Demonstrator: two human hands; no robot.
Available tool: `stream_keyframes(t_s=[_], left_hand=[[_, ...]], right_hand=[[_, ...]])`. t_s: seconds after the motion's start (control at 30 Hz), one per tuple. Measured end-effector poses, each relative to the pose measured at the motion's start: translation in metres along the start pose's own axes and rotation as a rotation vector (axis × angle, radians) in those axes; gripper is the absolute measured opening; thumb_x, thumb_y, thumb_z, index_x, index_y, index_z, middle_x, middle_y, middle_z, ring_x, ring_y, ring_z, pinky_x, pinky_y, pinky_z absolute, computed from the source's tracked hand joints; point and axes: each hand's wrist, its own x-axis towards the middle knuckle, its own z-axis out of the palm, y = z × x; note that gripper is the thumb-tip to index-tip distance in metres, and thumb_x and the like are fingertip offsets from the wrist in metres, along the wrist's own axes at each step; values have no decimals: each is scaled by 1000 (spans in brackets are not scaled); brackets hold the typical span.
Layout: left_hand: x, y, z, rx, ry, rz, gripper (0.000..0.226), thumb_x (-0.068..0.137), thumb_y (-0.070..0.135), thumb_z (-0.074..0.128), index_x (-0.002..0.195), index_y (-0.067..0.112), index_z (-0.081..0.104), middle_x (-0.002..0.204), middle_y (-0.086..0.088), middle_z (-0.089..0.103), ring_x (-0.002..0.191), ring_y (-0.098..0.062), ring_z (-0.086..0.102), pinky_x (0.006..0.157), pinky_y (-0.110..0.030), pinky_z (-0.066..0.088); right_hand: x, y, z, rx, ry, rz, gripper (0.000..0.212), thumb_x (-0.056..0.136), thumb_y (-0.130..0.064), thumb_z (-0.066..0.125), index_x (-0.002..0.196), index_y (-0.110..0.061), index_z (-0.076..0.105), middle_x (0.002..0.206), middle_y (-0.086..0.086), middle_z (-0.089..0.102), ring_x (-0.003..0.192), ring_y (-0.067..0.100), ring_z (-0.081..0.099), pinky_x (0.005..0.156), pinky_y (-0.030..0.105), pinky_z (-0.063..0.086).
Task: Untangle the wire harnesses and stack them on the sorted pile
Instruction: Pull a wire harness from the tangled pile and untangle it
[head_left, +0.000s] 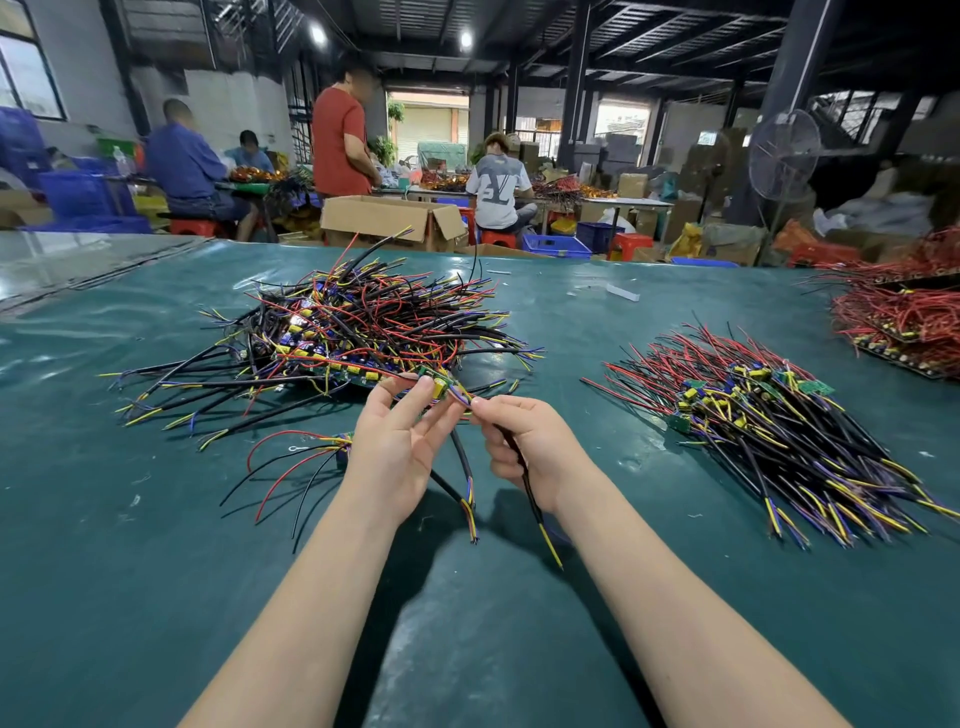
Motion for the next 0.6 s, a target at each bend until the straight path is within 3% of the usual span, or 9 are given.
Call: stream_keyframes(t_s=[0.2,0.37,0.53,0.6], left_hand=[[0,-4,-1,175,48,50,25,85,-11,51,83,13,44,70,-6,57,54,-7,64,57,-17,54],[1,-2,-4,303,129,120,27,80,-11,60,80,11,45,71,-8,57,51,-6,62,57,-18,55],[1,0,-5,375,271,145,30,78,-14,63,76,11,45,56,-3,58,41,-2,56,46,-15,50],[2,1,-6,382,300,100,28,77,-13,64,78,10,47,61,-5,56,39,-1,55,44,-14,49]], right_hand=[[1,-1,8,18,50,95,29,87,-8,48,59,-12,44,43,-5,33,28,4,22,34,11,12],[-3,1,8,-27,-46,100,27,90,-9,52,63,-12,48,42,-7,39,30,3,27,34,10,15],[-5,9,13,-139,-52,-107,28,85,0,58,60,-10,50,36,-8,40,30,4,29,34,12,19],[-6,8,14,-263,-69,-200,28,83,2,61,60,-11,54,35,-10,41,30,3,31,34,12,22]])
